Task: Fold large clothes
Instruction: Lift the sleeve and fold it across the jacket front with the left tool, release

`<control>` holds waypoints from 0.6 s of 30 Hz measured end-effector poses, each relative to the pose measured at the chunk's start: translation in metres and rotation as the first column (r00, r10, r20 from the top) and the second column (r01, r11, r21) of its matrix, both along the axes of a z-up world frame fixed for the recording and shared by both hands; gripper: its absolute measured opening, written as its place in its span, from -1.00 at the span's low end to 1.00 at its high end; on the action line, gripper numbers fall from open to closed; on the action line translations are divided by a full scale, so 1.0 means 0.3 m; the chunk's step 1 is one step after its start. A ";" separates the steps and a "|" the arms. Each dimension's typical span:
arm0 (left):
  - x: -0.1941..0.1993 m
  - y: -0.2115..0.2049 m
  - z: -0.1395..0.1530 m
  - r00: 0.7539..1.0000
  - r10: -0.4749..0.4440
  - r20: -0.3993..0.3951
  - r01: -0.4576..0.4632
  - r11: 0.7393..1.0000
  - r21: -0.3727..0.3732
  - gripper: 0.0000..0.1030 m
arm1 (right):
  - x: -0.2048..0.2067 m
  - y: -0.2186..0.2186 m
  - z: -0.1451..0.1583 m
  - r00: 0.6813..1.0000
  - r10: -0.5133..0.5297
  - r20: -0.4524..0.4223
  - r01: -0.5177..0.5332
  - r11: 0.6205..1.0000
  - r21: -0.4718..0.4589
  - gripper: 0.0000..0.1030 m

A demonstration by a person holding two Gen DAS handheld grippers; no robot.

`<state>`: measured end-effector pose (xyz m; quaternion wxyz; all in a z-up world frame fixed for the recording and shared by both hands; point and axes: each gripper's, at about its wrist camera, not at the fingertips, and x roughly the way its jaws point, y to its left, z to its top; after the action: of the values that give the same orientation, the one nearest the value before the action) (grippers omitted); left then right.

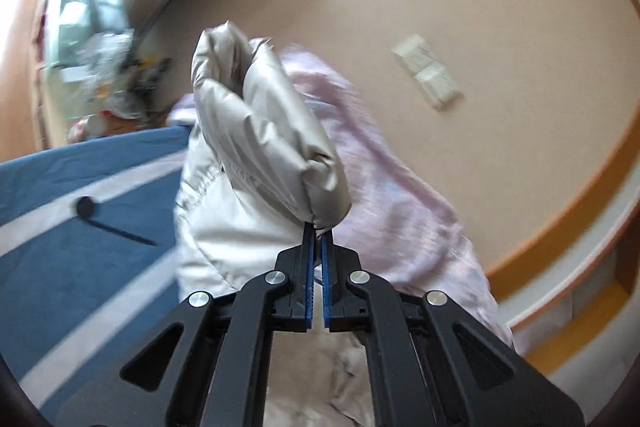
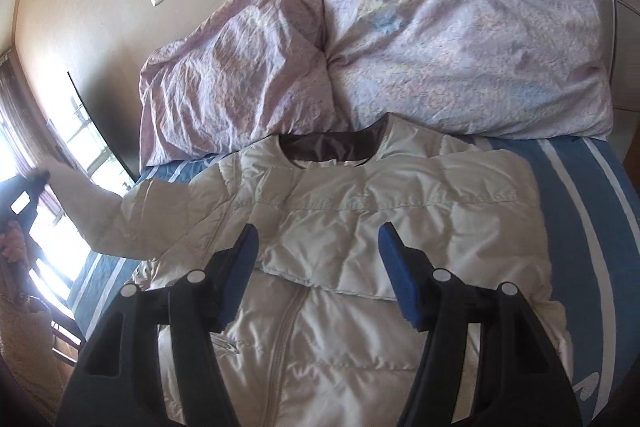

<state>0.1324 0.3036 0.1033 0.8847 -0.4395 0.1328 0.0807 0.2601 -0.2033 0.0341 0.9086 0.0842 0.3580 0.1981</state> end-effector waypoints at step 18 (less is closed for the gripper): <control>0.412 -0.814 -0.190 0.748 -0.641 -0.171 0.656 0.754 0.042 -0.98 | 0.039 -0.147 -0.051 0.994 -0.104 -0.030 0.104 0.994 0.028 0.22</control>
<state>0.2559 0.0594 0.0463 0.8661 -0.3143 0.3373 -0.1932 0.2717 -0.2474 0.0189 0.9112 0.1189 0.3630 0.1545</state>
